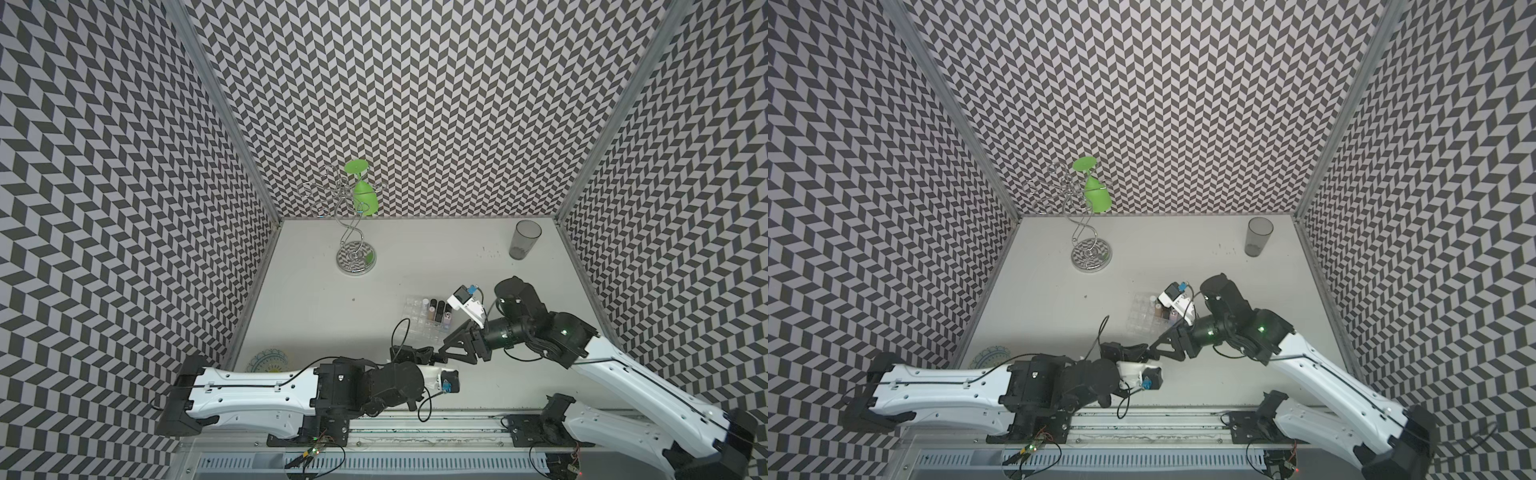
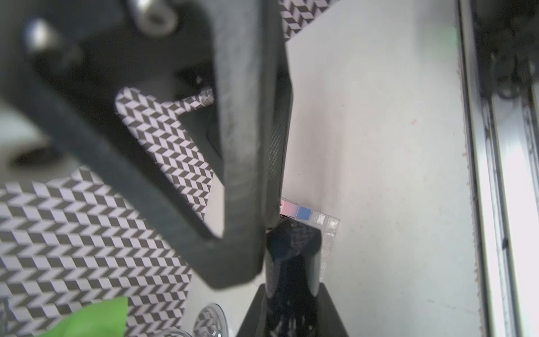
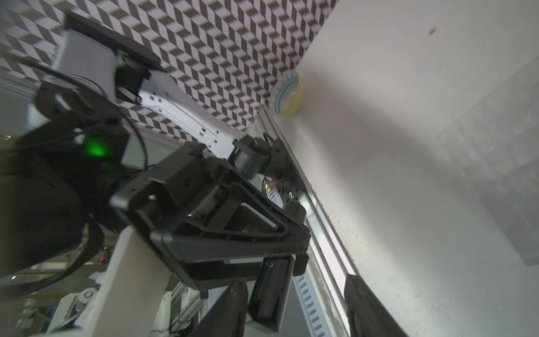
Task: Arrange the lipsticks in the organizer
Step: Adjust the lipstick.
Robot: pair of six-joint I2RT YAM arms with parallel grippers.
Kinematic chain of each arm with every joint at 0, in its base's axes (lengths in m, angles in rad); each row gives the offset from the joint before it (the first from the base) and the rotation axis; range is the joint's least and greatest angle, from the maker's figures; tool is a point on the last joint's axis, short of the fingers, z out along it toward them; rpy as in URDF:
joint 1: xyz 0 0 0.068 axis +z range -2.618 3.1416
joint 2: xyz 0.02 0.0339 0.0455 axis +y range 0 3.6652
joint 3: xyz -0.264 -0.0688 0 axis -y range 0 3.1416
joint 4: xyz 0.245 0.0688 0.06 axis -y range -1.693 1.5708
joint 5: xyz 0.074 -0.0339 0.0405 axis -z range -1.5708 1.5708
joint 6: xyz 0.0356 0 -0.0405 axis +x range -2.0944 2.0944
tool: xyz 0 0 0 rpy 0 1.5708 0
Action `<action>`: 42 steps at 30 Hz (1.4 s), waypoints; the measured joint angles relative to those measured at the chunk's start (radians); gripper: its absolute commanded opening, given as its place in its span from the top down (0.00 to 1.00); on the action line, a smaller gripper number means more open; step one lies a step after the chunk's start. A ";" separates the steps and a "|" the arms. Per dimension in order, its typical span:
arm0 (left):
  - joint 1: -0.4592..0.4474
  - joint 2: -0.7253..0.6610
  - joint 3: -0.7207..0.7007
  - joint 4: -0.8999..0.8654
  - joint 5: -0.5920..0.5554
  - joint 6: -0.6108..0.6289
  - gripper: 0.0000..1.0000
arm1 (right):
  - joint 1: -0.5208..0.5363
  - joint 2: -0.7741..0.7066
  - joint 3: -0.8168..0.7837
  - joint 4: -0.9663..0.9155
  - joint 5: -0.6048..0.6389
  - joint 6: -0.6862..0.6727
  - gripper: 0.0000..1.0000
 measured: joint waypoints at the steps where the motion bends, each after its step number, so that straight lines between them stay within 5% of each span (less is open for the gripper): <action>1: 0.002 -0.019 -0.013 0.032 -0.006 -0.046 1.00 | 0.000 -0.043 -0.013 0.045 0.018 0.022 0.44; 10: 0.063 -0.179 -0.327 0.550 0.082 -0.315 1.00 | 0.051 -0.318 -0.297 0.457 0.149 0.164 0.45; 19: 0.213 -0.200 -0.427 0.787 0.253 -0.455 1.00 | 0.107 -0.155 -0.394 0.675 0.236 0.158 0.46; 28: 0.262 -0.197 -0.441 0.796 0.366 -0.539 1.00 | 0.165 -0.058 -0.334 0.749 0.302 0.082 0.46; 31: 0.270 -0.175 -0.441 0.794 0.389 -0.557 1.00 | 0.180 -0.006 -0.312 0.767 0.314 0.061 0.54; 40: 0.289 -0.152 -0.440 0.785 0.423 -0.591 1.00 | 0.204 0.033 -0.294 0.754 0.372 -0.003 0.97; 41: 0.290 -0.151 -0.439 0.785 0.428 -0.592 0.93 | 0.204 0.031 -0.294 0.752 0.379 -0.003 0.98; 42: 0.290 -0.150 -0.439 0.785 0.432 -0.593 0.73 | 0.205 0.028 -0.294 0.748 0.386 -0.004 0.99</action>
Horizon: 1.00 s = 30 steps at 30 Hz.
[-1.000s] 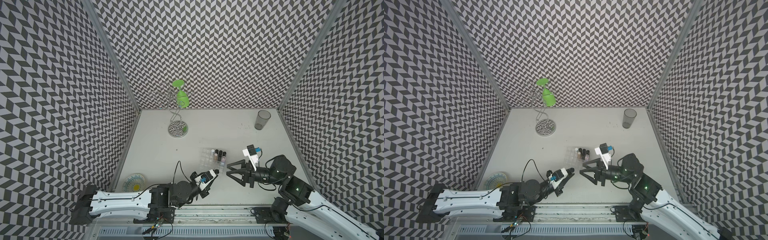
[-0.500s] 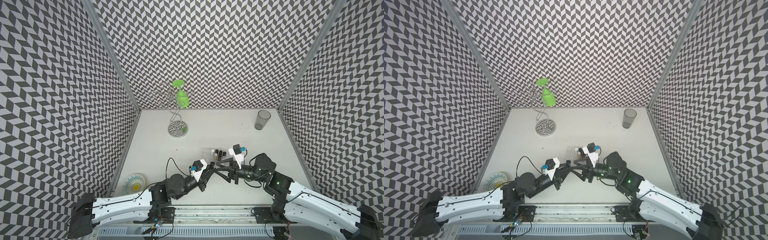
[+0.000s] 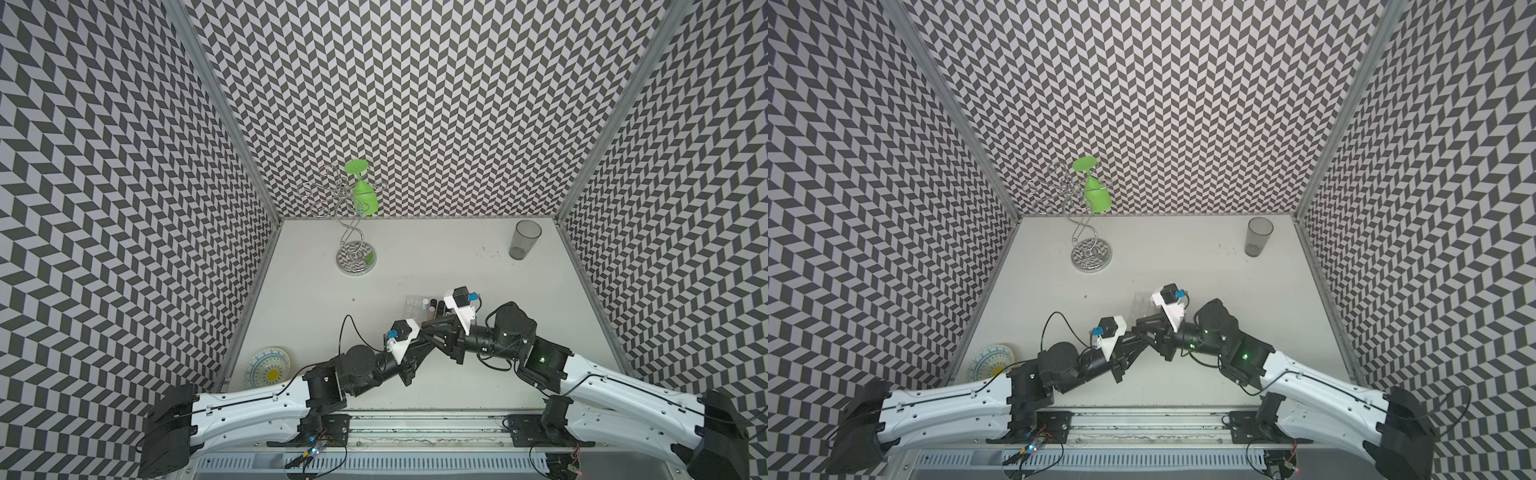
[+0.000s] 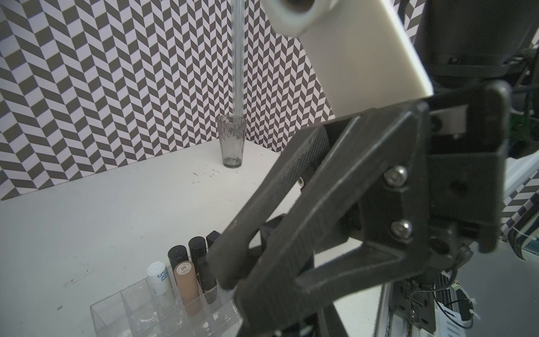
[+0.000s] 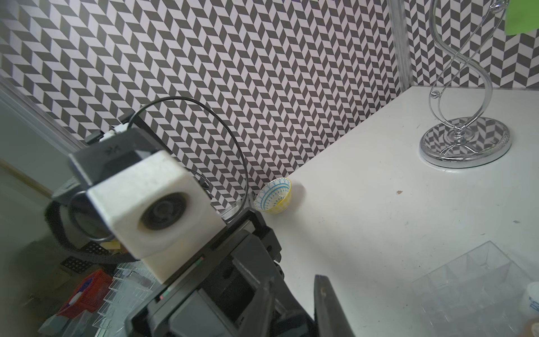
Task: Arrange the lipsticks in the organizer
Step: Adjust the lipstick, then place the lipstick in the storage box.
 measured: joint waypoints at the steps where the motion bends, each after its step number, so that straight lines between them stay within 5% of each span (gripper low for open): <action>1: 0.000 0.002 0.000 0.001 0.001 -0.004 0.37 | 0.000 -0.002 0.000 -0.002 0.006 -0.001 1.00; 2: 0.000 0.005 0.000 0.003 0.001 -0.004 0.01 | 0.001 -0.002 0.000 -0.003 0.011 0.000 1.00; 7: 0.000 0.017 0.000 -0.003 -0.028 -0.014 0.00 | 0.007 -0.001 -0.008 0.005 0.065 0.002 1.00; 12: 0.005 -0.075 -0.032 -0.043 -0.212 -0.095 0.01 | 0.025 0.058 -0.009 0.021 0.235 -0.018 1.00; 16: 0.118 -0.150 -0.089 -0.051 -0.288 -0.183 0.00 | 0.027 0.143 -0.009 0.024 0.376 -0.048 1.00; 22: 0.355 -0.145 -0.181 -0.027 -0.173 -0.286 0.00 | 0.026 0.234 -0.008 0.061 0.536 -0.088 1.00; 30: 0.446 -0.074 -0.189 0.057 -0.049 -0.307 0.00 | 0.011 0.371 0.028 0.082 0.586 -0.116 1.00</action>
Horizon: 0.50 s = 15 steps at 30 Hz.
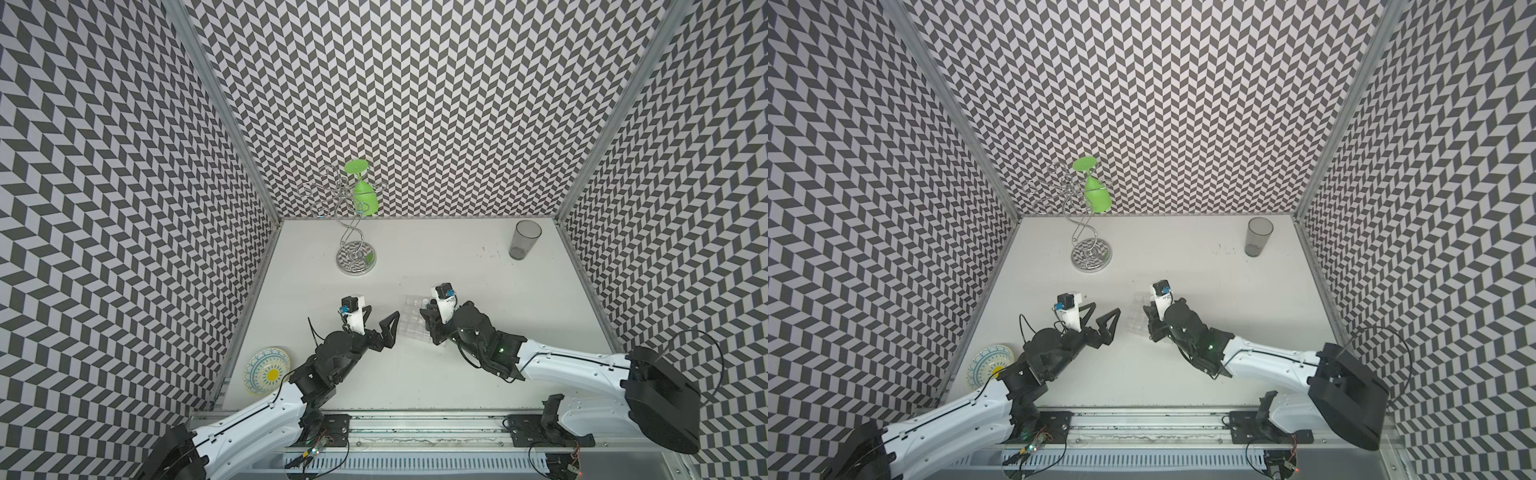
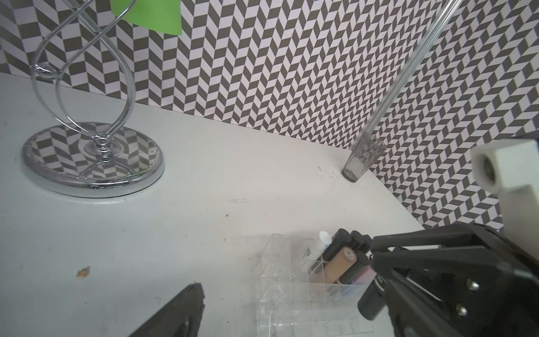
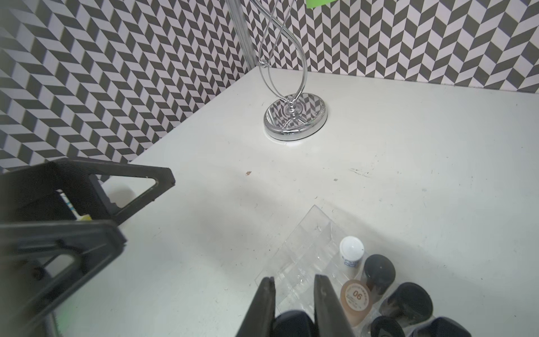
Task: Arrange the lipsticks in the organizer
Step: Place the lipstick in the storage box.
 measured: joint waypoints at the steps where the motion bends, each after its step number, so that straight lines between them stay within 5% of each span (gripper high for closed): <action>1: 0.006 0.017 -0.001 0.016 0.011 0.000 0.00 | 0.000 0.007 0.005 0.003 0.000 -0.003 1.00; 15: 0.052 0.188 -0.034 0.206 0.087 0.001 0.00 | -0.029 0.174 0.123 0.051 0.016 -0.069 1.00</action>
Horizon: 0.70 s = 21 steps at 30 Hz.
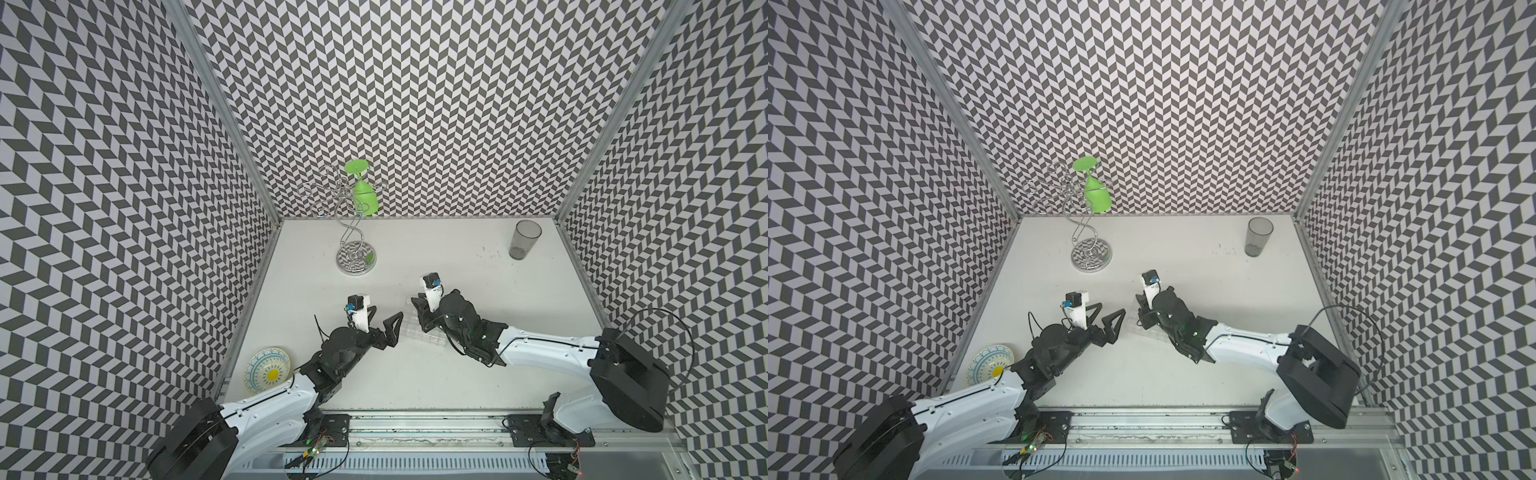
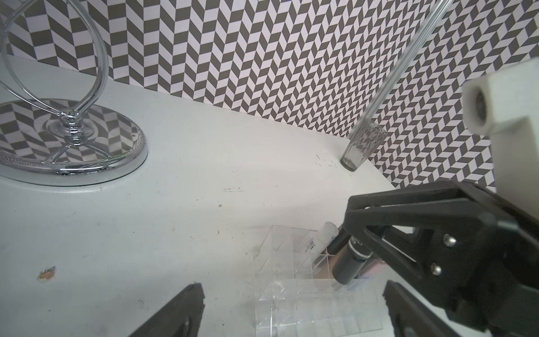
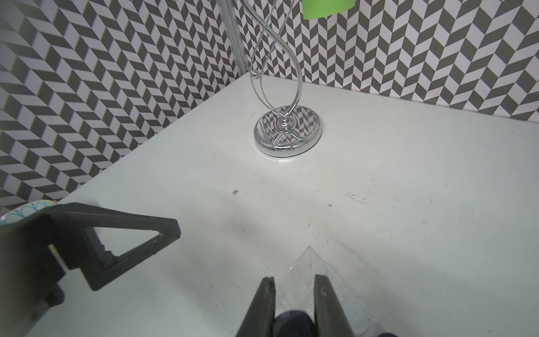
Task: Arrange the lipsticks in the organizer
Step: Place the lipstick in the storage box.
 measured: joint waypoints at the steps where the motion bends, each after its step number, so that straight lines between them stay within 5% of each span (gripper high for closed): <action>1: 0.002 0.008 0.000 0.009 0.005 0.001 0.01 | -0.002 0.011 0.004 0.000 0.004 -0.005 1.00; 12: 0.007 0.077 0.000 0.065 0.026 0.008 0.06 | -0.003 0.048 0.007 0.001 0.029 -0.042 1.00; 21: 0.011 0.106 0.000 0.094 0.040 0.013 0.01 | -0.003 0.082 0.007 0.018 0.037 -0.067 0.99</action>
